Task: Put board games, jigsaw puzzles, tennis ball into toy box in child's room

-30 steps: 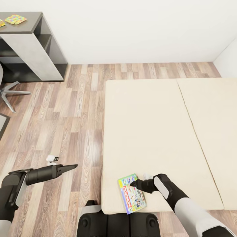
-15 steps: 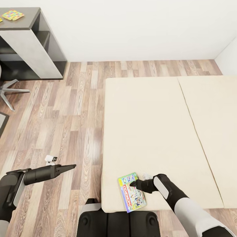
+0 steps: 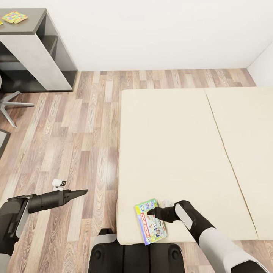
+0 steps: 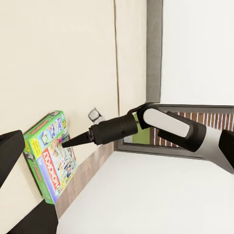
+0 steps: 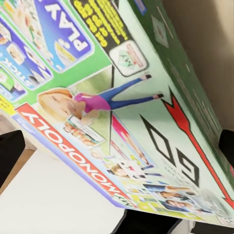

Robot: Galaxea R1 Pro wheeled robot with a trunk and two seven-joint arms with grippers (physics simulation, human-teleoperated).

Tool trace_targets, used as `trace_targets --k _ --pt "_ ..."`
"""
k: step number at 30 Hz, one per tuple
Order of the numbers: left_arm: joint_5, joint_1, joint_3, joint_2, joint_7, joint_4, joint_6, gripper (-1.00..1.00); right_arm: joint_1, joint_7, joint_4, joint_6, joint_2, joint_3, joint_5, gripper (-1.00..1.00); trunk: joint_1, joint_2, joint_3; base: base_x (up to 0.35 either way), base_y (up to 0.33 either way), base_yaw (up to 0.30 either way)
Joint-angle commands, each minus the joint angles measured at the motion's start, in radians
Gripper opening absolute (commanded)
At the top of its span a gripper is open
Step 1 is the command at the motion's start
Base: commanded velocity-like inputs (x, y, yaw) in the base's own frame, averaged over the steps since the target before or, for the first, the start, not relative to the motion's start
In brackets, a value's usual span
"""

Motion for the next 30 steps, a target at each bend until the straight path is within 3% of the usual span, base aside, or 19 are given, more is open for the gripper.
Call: trace_targets --k 1,30 --pt "-0.001 0.0 0.0 0.0 -0.004 0.0 0.011 1.0 0.0 0.008 0.0 -0.006 0.0 0.001 0.009 1.0 0.0 -0.001 -0.001 0.0 0.0 0.0" --pt "-0.003 0.0 0.0 -0.002 -0.004 0.0 0.011 1.0 0.0 0.037 0.004 -0.022 0.023 0.0 0.004 1.0 0.0 -0.001 -0.001 0.0 0.0 0.0"
